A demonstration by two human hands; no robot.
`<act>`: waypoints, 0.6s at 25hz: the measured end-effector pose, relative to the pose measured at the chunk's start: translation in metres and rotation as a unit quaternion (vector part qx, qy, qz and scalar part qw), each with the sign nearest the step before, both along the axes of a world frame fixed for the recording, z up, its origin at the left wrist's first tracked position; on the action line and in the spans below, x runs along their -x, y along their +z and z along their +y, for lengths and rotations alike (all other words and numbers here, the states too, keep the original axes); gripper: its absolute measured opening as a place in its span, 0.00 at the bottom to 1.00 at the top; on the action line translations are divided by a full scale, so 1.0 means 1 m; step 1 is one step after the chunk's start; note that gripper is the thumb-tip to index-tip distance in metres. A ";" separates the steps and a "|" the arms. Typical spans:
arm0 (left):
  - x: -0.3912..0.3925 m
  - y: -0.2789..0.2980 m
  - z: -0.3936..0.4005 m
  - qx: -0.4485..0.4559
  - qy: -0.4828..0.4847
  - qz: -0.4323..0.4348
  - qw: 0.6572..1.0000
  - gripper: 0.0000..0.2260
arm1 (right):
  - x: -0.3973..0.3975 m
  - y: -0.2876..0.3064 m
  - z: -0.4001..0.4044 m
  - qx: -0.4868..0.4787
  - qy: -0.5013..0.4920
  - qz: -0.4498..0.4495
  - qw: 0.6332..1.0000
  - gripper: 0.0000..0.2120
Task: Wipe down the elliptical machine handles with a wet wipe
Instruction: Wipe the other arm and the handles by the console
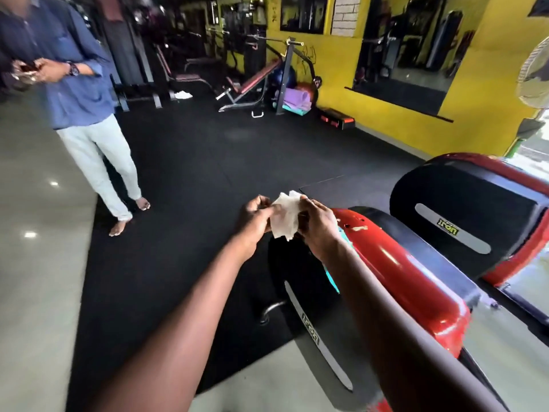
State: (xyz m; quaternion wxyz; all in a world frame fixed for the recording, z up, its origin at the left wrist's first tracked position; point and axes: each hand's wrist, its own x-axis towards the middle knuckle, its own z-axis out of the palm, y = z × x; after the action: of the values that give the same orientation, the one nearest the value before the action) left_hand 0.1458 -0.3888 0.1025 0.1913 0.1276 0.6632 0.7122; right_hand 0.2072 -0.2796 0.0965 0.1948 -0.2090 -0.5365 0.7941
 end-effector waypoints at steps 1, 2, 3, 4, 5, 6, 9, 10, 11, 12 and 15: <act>0.031 0.000 -0.001 0.004 -0.007 -0.001 1.000 0.11 | 0.030 0.000 -0.001 0.006 0.000 -0.001 1.000 0.08; 0.067 0.002 -0.001 0.008 -0.009 -0.003 1.000 0.11 | 0.064 0.001 0.000 0.004 -0.007 -0.003 1.000 0.08; 0.104 0.007 0.003 0.012 -0.006 -0.002 1.000 0.11 | 0.096 0.006 0.002 -0.001 -0.020 -0.003 1.000 0.08; 0.137 0.011 0.007 0.016 -0.004 -0.005 1.000 0.10 | 0.124 0.012 0.005 -0.007 -0.037 -0.007 0.999 0.08; 0.167 0.014 0.011 0.016 -0.008 -0.010 1.000 0.10 | 0.148 0.018 0.008 -0.011 -0.049 -0.007 0.999 0.08; 0.196 0.017 0.017 0.005 -0.016 -0.018 1.000 0.10 | 0.175 0.021 0.015 -0.015 -0.062 -0.008 0.998 0.09; 0.277 0.014 0.038 -0.012 -0.039 -0.025 0.999 0.12 | 0.258 0.013 0.040 -0.013 -0.068 0.002 0.998 0.10; 0.302 0.011 0.047 -0.013 -0.047 -0.027 0.998 0.13 | 0.282 0.009 0.048 -0.008 -0.069 -0.001 0.998 0.09; 0.331 0.008 0.058 -0.008 -0.061 -0.031 0.998 0.13 | 0.312 0.003 0.058 0.003 -0.077 -0.001 0.997 0.09; 0.360 0.005 0.071 -0.006 -0.080 -0.035 0.996 0.13 | 0.343 -0.004 0.070 0.012 -0.090 -0.004 0.996 0.09; 0.457 0.003 0.119 0.028 -0.125 -0.020 0.992 0.12 | 0.439 -0.013 0.116 0.049 -0.098 -0.001 0.994 0.11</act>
State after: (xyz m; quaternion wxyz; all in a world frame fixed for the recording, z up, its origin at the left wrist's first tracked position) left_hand -0.3117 -0.2702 0.1056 0.2957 0.1892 0.6581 0.6661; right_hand -0.2320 -0.1639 0.0836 0.2603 -0.2706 -0.4746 0.7961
